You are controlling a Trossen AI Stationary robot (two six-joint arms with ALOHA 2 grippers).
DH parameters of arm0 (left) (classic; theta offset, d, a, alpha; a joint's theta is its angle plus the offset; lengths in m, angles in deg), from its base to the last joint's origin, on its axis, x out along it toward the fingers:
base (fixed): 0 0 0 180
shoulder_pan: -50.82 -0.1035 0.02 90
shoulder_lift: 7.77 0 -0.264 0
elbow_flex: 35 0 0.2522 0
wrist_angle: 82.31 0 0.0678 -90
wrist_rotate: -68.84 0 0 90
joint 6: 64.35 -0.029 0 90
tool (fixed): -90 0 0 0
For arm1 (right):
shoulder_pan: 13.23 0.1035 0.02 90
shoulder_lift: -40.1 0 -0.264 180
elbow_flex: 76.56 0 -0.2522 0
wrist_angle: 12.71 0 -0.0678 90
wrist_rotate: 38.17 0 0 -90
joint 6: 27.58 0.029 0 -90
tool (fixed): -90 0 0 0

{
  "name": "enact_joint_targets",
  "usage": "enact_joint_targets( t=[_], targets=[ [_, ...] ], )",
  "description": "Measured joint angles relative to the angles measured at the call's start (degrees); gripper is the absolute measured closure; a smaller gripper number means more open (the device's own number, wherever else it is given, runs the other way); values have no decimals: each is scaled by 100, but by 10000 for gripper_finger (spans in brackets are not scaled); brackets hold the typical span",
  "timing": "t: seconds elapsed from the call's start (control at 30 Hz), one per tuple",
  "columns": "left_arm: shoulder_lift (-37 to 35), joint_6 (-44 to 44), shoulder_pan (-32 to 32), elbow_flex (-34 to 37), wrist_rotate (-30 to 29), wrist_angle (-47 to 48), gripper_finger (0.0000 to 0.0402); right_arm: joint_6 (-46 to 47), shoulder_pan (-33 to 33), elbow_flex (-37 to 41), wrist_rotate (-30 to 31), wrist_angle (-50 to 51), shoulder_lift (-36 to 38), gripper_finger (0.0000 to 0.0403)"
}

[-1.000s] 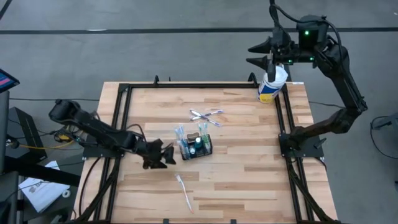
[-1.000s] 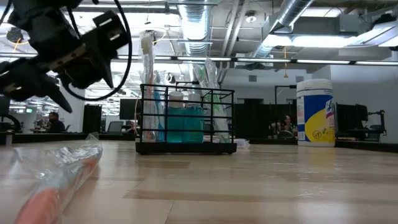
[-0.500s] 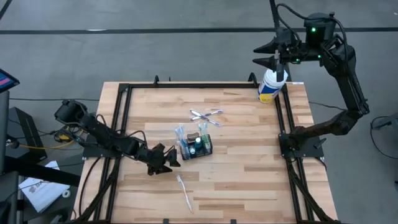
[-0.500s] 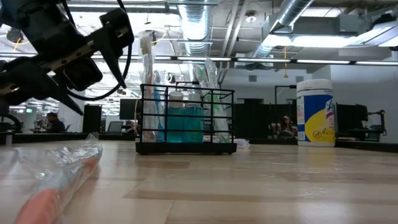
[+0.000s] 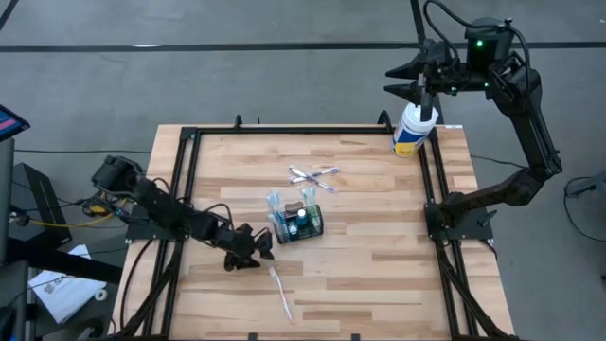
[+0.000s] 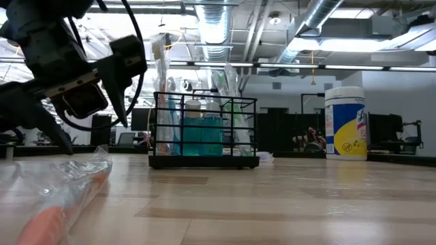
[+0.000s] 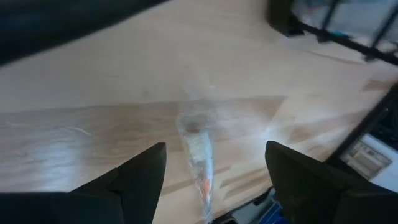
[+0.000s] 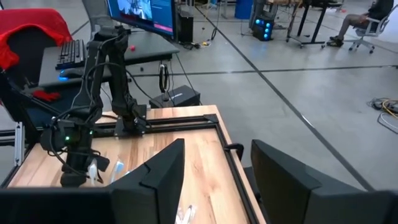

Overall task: Pick & Place toothbrushing station
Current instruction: Put the orange toothbrush into the mesh organizer

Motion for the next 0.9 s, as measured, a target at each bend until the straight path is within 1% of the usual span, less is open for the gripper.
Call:
enact_joint_targets(
  t=[0.23, 0.4, 0.5, 0.7, 0.8, 0.9],
  targets=[
    [370, 248, 0, 0, 338, -139, 133, -95, 2, 1, -12, -10, 2, 231],
    [535, 290, -59, -11, 391, -285, 139, -109, 4, 0, -20, -23, -1, 230],
    [569, 288, -123, -15, 359, -309, 169, -130, 4, 1, -20, -22, -1, 231],
    [616, -4, -316, -13, -47, -288, 255, -151, 4, 0, -20, -68, -1, 234],
    [629, -142, -412, -11, -229, -287, 284, -149, 4, 0, -20, -86, -1, 234],
    [633, -311, -531, -7, -332, -269, 301, -47, 4, 0, -22, -111, -1, 232]
  ],
)
